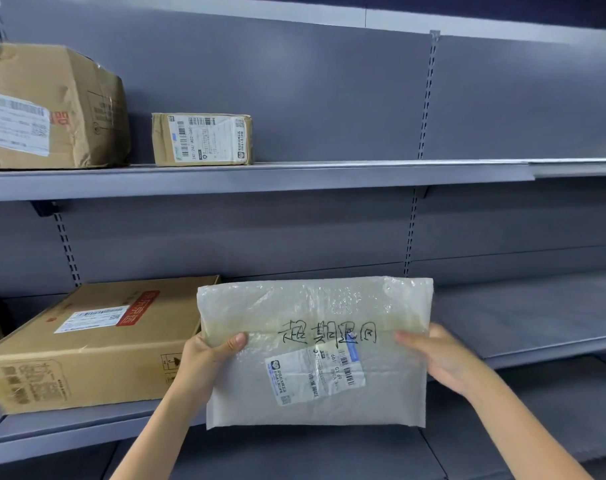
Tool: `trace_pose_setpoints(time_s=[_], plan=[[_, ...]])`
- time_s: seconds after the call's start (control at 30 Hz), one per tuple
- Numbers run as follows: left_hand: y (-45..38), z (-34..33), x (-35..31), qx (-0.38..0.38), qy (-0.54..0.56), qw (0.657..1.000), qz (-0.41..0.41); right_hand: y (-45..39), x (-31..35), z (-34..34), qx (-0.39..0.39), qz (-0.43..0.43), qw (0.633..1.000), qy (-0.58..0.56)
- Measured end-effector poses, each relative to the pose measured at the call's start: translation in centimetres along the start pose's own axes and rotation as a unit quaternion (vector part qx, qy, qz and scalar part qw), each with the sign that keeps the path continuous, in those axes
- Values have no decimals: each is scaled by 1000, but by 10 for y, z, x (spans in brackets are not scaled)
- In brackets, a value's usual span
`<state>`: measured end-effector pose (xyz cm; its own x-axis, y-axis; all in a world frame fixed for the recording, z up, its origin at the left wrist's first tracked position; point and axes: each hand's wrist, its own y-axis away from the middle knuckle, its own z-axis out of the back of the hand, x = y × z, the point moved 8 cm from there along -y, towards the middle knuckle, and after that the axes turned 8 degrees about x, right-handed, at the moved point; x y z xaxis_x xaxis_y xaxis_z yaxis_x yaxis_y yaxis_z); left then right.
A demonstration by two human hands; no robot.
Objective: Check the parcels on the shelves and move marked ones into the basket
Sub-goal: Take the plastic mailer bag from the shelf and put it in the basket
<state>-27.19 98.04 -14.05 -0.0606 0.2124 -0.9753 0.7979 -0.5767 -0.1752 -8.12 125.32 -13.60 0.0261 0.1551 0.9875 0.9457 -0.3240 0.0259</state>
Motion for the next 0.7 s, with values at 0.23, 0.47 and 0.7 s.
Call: trace_pose_setpoints(time_s=[0.23,0.47,0.7], plan=[[-4,-6,3,36,-16,999,26,8,-16,8,-145,30,989,-14],[22,14,43,55,-23,993,106,9,-47,17,-194,-4,977,-91],[48,34,73,74,-7,983,165,19,-82,-7,-201,-50,974,-87]])
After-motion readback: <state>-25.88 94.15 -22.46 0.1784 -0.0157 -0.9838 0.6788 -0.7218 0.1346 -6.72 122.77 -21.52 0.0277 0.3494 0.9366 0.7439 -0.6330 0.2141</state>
